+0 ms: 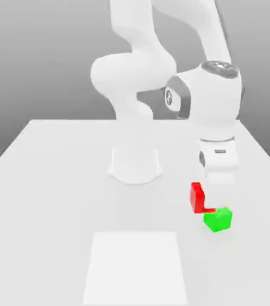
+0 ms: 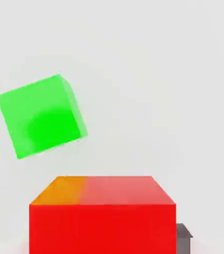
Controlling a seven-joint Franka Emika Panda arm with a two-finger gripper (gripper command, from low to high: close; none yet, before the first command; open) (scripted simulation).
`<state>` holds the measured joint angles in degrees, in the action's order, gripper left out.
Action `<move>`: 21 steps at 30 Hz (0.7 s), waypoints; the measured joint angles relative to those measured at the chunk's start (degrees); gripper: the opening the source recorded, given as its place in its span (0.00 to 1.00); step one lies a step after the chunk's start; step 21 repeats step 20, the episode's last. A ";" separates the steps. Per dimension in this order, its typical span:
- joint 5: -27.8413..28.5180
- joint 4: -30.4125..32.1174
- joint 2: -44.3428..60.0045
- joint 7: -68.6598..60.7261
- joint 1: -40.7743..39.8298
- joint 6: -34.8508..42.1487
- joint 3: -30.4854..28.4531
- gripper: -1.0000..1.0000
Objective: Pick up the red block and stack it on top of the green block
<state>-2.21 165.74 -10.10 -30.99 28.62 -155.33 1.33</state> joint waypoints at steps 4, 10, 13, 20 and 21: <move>0.36 0.95 -1.89 -10.45 3.92 0.89 0.09 0.00; 1.07 2.27 -3.92 -25.07 9.28 1.50 0.37 0.00; 0.91 2.18 0.61 -26.77 9.97 -2.98 0.38 0.00; 1.99 1.84 10.22 -26.27 9.63 -12.25 0.14 1.00; 1.99 1.84 10.22 -26.27 9.63 -12.25 0.14 1.00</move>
